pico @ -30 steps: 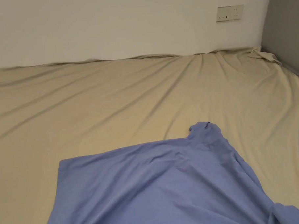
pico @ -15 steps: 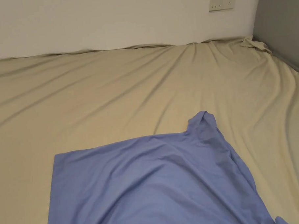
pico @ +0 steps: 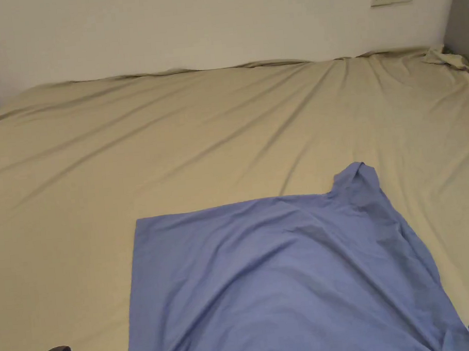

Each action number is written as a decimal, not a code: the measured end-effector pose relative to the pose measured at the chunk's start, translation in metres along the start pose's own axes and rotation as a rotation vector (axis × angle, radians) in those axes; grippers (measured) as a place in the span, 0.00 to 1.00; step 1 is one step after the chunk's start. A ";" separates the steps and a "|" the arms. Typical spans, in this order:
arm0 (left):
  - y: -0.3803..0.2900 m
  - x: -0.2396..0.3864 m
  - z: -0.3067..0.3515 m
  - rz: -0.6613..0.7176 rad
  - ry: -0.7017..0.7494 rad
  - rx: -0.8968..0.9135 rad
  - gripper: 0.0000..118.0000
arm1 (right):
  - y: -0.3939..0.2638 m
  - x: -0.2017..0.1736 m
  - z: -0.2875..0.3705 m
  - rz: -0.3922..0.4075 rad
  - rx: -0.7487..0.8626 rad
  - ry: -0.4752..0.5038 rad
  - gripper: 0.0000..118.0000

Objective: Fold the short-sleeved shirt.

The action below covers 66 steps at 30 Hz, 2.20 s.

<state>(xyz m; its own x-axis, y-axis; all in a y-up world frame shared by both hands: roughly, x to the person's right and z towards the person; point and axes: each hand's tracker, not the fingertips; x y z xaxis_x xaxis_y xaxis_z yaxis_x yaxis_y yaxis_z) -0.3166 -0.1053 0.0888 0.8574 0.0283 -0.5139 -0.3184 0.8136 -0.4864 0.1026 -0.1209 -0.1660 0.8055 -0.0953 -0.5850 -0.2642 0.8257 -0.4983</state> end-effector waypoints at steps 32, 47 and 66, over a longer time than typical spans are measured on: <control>-0.056 -0.009 -0.121 0.108 -0.068 -0.281 0.03 | -0.054 0.037 -0.059 -0.077 -0.319 -0.055 0.99; -0.055 -0.006 -0.121 0.142 -0.053 -0.294 0.03 | -0.068 0.051 -0.093 -0.094 -0.360 -0.065 0.08; 0.060 -0.014 -0.255 0.006 0.007 -0.351 0.03 | 0.091 0.042 -0.262 0.026 -0.242 -0.020 0.08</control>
<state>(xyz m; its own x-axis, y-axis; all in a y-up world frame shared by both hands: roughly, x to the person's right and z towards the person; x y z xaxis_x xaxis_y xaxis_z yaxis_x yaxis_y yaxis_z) -0.4504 -0.2051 -0.1134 0.8529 0.0275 -0.5213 -0.4437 0.5645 -0.6961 -0.0267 -0.1953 -0.4038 0.8064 -0.0624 -0.5881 -0.4028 0.6701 -0.6234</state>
